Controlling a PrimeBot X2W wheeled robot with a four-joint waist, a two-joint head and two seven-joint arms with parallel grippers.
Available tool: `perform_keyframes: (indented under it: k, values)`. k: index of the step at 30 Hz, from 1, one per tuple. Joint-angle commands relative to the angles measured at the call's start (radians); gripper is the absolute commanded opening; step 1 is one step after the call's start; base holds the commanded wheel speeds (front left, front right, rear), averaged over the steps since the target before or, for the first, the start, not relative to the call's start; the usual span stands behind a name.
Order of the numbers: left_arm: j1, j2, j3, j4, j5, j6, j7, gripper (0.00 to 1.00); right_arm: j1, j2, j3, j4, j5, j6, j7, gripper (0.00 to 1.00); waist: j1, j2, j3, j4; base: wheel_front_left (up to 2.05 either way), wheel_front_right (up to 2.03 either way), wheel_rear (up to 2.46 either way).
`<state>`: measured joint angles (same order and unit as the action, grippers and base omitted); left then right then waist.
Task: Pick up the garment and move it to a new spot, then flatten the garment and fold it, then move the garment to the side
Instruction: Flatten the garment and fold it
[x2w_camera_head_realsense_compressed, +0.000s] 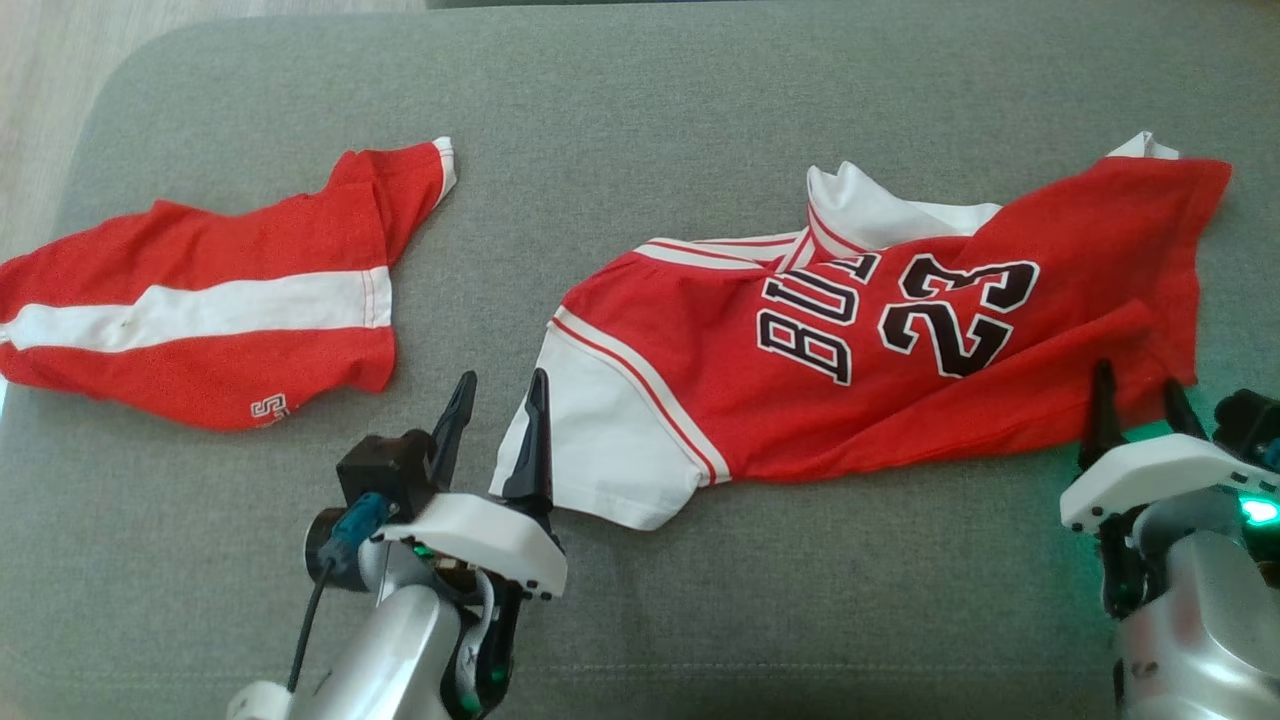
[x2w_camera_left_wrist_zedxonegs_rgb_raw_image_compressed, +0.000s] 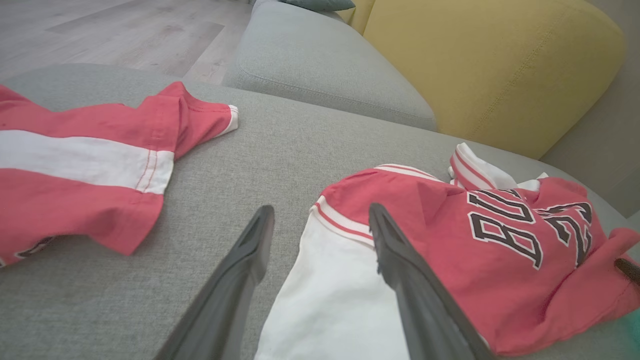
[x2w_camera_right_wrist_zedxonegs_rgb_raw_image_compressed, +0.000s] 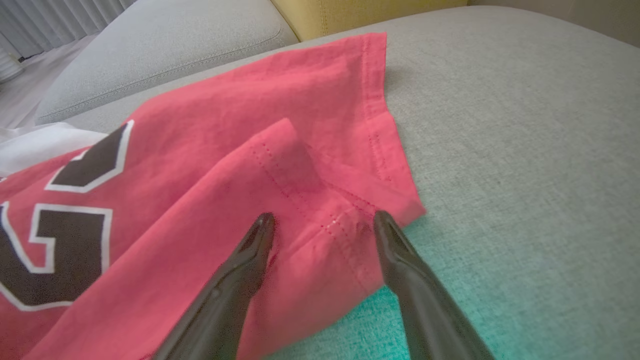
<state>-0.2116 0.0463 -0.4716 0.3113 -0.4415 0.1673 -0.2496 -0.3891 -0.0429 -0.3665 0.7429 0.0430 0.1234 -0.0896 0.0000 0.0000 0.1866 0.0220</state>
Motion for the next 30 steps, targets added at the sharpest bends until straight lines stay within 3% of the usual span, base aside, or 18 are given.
perform_keyframes:
  k: [1, 2, 10, 20, 26, 30]
  values:
    - [-0.042, 0.004, 0.032, -0.027, 0.001, 0.002, -0.012, 1.0, -0.042, -0.007, 0.028, -0.019, 0.002, 0.007, -0.018, 0.3, 0.0, 0.0, -0.001, -0.001, 0.0, 0.0, 0.0]
    - [-0.042, 0.004, 0.032, -0.027, 0.001, 0.002, -0.012, 1.0, -0.043, -0.007, 0.029, -0.016, 0.002, 0.007, -0.02, 0.0, 0.0, 0.0, -0.002, -0.001, 0.0, 0.0, 0.0]
    - [-0.036, 0.004, 0.033, -0.02, -0.005, 0.005, -0.012, 1.0, -0.029, -0.007, 0.03, -0.026, -0.008, 0.007, -0.04, 0.0, 0.0, 0.0, -0.021, -0.006, 0.0, 0.0, 0.0]
    - [-0.003, 0.004, -0.016, 0.034, -0.038, -0.022, -0.011, 1.0, 0.11, -0.007, -0.038, -0.144, 0.066, 0.007, -0.03, 0.0, 0.0, 0.0, -0.077, -0.034, 0.0, 0.0, 0.0]
    - [0.003, 0.004, -0.087, 0.094, -0.074, -0.074, 0.053, 1.0, 0.165, -0.007, -0.044, -0.187, 0.122, 0.007, -0.004, 0.0, 0.0, 0.0, -0.089, -0.054, 0.0, 0.0, 0.0]
    - [0.001, 0.006, -0.112, 0.145, -0.072, -0.066, 0.109, 1.0, 0.18, -0.007, -0.029, -0.207, 0.136, 0.007, 0.01, 0.0, 0.0, 0.0, -0.095, -0.073, 0.0, 0.0, 0.0]
